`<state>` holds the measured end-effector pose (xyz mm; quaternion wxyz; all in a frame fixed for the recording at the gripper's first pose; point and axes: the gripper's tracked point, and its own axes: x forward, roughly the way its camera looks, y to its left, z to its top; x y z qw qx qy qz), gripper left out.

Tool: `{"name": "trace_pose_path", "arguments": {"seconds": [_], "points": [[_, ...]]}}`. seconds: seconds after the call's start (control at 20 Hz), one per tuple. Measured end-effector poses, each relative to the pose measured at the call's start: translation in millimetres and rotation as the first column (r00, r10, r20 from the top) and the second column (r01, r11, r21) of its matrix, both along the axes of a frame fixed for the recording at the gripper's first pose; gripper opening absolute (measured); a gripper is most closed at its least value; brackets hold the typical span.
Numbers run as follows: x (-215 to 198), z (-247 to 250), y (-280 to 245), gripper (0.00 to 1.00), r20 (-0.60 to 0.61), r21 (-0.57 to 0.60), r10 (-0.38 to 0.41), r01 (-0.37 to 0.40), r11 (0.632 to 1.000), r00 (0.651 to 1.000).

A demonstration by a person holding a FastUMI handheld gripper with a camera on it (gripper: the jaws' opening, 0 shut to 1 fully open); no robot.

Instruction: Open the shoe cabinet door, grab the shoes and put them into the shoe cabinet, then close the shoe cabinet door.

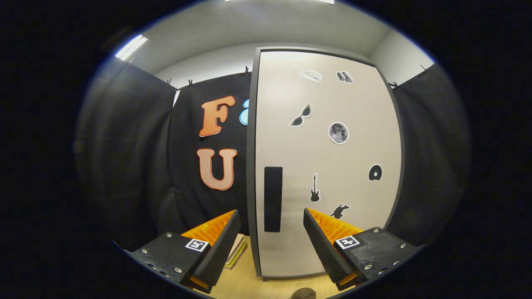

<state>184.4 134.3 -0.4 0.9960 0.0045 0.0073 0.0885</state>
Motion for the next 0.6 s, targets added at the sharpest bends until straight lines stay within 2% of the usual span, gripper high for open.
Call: {"name": "trace_pose_path", "arguments": {"seconds": [0.3,0.4,0.5,0.6], "points": [[50.6,-7.3,9.6,0.95,-0.006,0.003,-0.017,0.017,1.0,1.0],[61.8,-14.2,10.2,0.91,-0.019,-0.002,-0.026,0.026,1.0,0.999],[69.3,-14.8,14.5,0.82,-0.011,-0.002,-0.02,0.019,1.0,1.0],[73.0,-14.7,9.7,0.61,-0.001,-0.012,-0.054,0.054,0.998,0.999]]}}
